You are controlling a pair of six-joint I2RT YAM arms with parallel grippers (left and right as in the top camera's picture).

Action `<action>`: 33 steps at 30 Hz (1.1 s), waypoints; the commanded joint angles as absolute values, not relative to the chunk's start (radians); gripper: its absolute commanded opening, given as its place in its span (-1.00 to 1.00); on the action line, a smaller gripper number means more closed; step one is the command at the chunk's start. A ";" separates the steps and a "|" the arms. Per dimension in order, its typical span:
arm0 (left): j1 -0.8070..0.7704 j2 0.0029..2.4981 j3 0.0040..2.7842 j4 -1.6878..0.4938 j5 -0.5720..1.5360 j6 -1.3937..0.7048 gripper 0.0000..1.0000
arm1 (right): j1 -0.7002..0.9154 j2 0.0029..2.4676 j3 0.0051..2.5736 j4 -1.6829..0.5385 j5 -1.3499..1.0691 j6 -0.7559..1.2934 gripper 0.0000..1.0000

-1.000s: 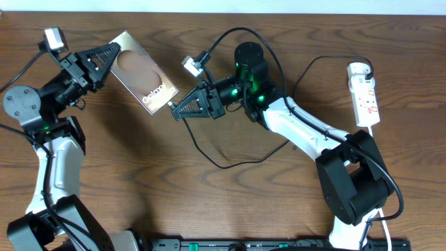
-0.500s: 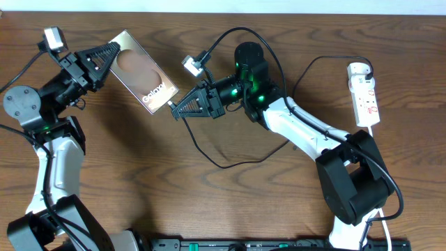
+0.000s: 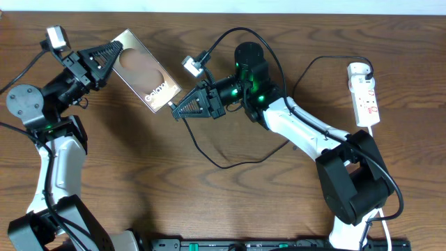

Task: Plug charger to phone and switch on socket
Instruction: 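Align the connector with the phone's bottom port using the right gripper, then push the connector into the port while the left gripper holds the phone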

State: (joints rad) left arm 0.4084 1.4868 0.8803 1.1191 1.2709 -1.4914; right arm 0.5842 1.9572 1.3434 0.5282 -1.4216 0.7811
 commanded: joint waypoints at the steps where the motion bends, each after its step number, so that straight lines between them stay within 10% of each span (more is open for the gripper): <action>1: 0.400 1.487 0.887 1.127 1.264 -1.486 -0.85 | 0.591 1.964 1.353 0.532 -1.412 0.789 -0.98; 33: 0.397 1.487 0.887 1.128 1.298 -1.444 -0.86 | 0.591 1.964 1.353 0.658 -1.371 0.958 -0.98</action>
State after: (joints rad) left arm 0.4088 1.4868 0.8803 1.1194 1.2564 -1.4651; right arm 0.5842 1.9572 1.3426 0.6350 -1.4208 0.9112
